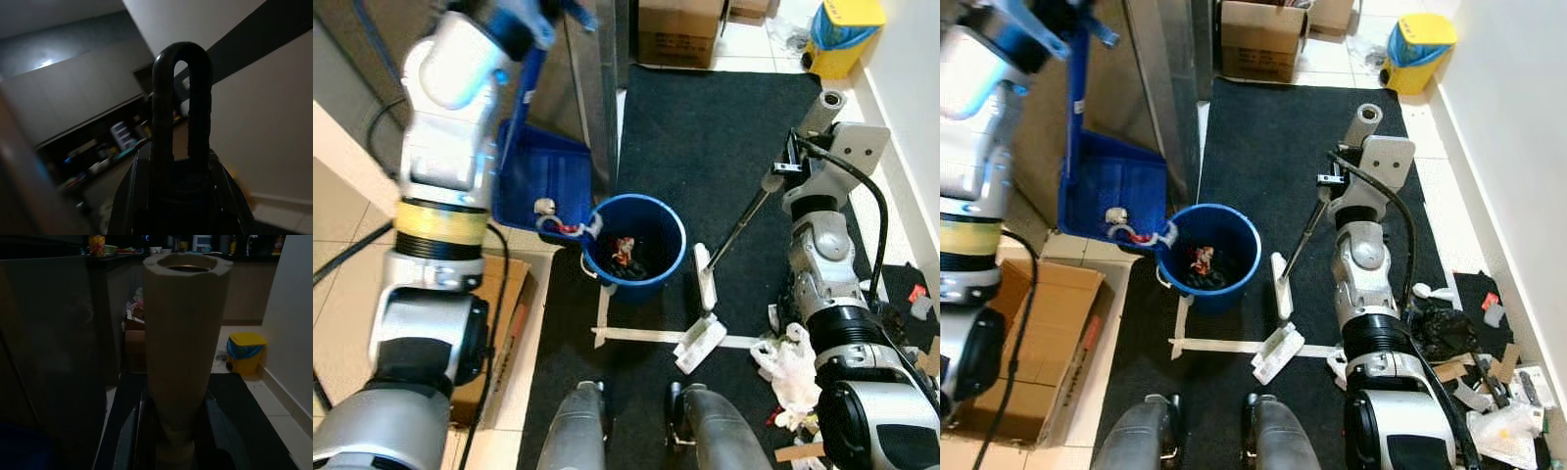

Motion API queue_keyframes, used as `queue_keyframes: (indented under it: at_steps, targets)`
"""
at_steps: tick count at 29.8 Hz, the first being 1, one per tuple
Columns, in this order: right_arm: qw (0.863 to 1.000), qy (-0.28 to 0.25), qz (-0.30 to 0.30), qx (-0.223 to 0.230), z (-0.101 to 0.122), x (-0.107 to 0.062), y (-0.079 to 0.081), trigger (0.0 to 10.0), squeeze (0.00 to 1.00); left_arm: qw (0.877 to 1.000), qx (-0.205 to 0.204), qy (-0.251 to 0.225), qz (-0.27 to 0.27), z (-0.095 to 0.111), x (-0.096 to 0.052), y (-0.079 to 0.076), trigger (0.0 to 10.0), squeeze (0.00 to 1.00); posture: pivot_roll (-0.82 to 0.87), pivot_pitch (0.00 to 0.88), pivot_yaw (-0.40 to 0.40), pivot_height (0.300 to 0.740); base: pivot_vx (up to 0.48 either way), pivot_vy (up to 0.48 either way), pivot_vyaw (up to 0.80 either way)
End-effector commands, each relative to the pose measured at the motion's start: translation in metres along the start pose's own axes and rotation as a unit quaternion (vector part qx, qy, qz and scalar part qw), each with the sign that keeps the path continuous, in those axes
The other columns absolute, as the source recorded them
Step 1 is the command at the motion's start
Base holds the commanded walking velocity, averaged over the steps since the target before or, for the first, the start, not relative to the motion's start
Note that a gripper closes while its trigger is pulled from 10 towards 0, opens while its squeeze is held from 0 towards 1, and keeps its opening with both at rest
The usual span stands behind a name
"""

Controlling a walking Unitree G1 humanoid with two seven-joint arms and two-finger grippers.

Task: Sweep floor

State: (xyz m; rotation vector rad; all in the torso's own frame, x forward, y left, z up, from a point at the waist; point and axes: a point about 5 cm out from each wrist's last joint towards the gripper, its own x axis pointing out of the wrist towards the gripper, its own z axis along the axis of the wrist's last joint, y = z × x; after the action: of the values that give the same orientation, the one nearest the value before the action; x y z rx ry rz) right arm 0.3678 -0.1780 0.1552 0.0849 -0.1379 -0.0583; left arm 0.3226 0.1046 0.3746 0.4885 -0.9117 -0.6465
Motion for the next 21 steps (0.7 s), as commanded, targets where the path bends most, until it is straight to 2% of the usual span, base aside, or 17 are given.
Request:
queue_keyframes:
  at_steps: [1,2,7,8,14,21]
  targets:
    - [1.0,-0.017,-0.004,-0.001,0.005,0.0,-0.004,10.0,0.0,0.998,0.021,-0.051,-0.025,0.018,0.007,-0.01,10.0,0.0,0.02,0.161,-0.006,0.74,0.0,0.0,0.0]
    - [1.0,-0.017,-0.004,-0.001,0.005,0.0,-0.004,10.0,0.0,0.998,0.021,-0.051,-0.025,0.018,0.007,-0.01,10.0,0.0,0.02,0.161,-0.006,0.74,0.0,0.0,0.0]
    - [1.0,-0.019,-0.004,-0.001,0.006,0.0,-0.004,10.0,0.0,0.994,0.045,-0.064,-0.076,0.018,0.012,-0.033,10.0,0.0,0.02,0.159,-0.005,0.74,0.0,0.0,0.0]
    - [1.0,-0.019,-0.004,-0.001,0.006,0.0,-0.004,10.0,0.0,0.994,0.045,-0.064,-0.076,0.018,0.012,-0.033,10.0,0.0,0.02,0.159,-0.005,0.74,0.0,0.0,0.0]
    - [1.0,-0.019,-0.006,0.0,0.006,0.0,-0.005,10.0,0.0,0.987,0.064,-0.051,-0.135,0.011,0.004,-0.046,10.0,0.0,0.02,0.158,-0.001,0.74,0.0,0.0,0.0]
    - [1.0,-0.018,-0.006,0.0,0.006,0.0,-0.003,10.0,0.0,0.982,0.046,-0.051,-0.175,0.008,-0.004,-0.063,10.0,0.0,0.02,0.163,-0.004,0.74,0.0,0.0,0.0]
